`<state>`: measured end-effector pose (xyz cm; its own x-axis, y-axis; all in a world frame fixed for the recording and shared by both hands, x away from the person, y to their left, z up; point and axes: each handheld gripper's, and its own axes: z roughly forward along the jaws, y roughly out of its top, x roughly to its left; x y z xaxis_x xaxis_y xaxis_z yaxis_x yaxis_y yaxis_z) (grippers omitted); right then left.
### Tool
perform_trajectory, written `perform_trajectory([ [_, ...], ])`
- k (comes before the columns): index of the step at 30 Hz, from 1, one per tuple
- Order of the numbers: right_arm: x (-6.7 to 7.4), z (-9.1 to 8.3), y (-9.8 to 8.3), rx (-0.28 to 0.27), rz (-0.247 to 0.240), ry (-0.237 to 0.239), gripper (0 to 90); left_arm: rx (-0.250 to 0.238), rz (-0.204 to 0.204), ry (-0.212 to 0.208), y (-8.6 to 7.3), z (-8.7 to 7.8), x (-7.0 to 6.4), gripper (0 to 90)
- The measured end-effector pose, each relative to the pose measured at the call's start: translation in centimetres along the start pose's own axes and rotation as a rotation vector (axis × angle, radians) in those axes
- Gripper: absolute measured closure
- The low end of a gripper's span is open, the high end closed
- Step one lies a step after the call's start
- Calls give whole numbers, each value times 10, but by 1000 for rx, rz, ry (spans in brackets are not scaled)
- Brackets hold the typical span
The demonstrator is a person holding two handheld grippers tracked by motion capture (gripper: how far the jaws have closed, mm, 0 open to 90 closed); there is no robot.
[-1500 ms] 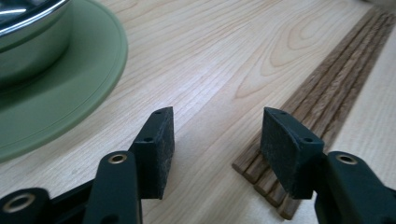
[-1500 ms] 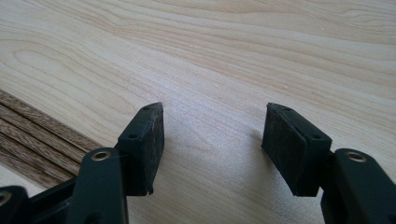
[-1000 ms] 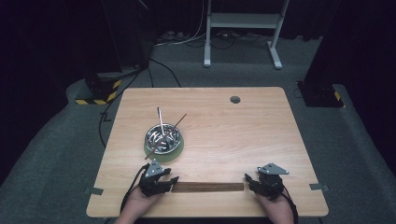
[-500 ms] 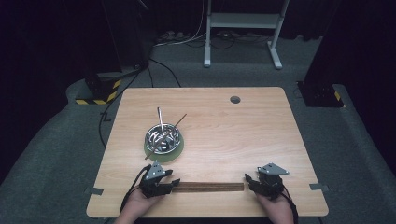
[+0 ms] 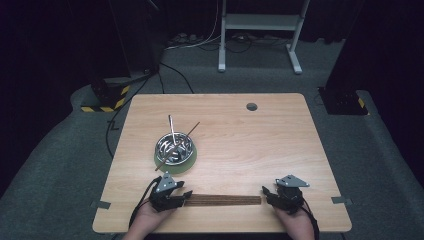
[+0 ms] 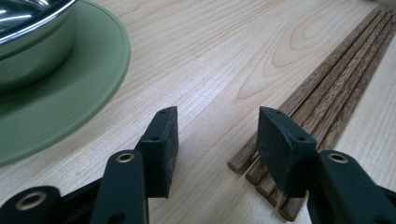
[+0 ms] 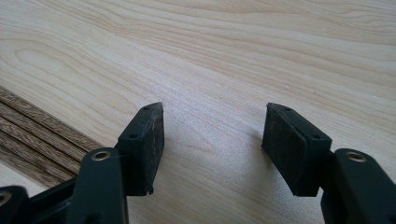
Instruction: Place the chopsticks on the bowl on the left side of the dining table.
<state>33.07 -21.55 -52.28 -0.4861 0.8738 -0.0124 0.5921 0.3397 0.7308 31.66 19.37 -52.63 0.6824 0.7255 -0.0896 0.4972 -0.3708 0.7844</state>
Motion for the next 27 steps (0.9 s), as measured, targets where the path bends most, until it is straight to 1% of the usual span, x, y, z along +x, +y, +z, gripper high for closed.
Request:
perform_trajectory([
  [3, 0, 0, 0, 0, 0, 0, 387, -3, 9, 13, 0, 0, 1, 493],
  [5, 0, 0, 0, 0, 0, 0, 387, -11, -9, 29, 0, 0, 0, 497],
  [8, 0, 0, 0, 0, 0, 0, 387, -9, -9, 49, 0, 0, 2, 512],
  [12, 0, 0, 0, 0, 0, 0, 387, -13, -17, 57, 0, 0, 1, 534],
  [15, 0, 0, 0, 0, 0, 0, 387, -14, -16, 55, 0, 0, 1, 553],
  [17, 0, 0, 0, 0, 1, 0, 387, -10, 9, 48, 0, -1, 1, 567],
  [18, 0, 0, 0, 0, 0, 0, 387, -10, -1, 43, 0, -1, 0, 569],
  [19, 0, 0, 0, 0, 0, 0, 387, -6, 14, 40, 0, 0, 0, 572],
  [21, 0, 0, 0, 1, 0, 1, 387, -3, 26, 40, 0, 1, -2, 588],
  [23, 0, 0, 0, 0, -1, 0, 387, 2, 46, 38, 0, 0, -3, 605],
  [24, 0, 0, 0, 0, 1, 0, 387, 5, 50, 38, 0, 1, -3, 612],
  [26, 0, 0, 0, 0, -1, 0, 387, 4, 50, 36, 0, 1, -4, 659],
  [27, 0, 0, 0, 0, -1, 0, 387, 10, 55, 37, 1, 1, -4, 659],
])
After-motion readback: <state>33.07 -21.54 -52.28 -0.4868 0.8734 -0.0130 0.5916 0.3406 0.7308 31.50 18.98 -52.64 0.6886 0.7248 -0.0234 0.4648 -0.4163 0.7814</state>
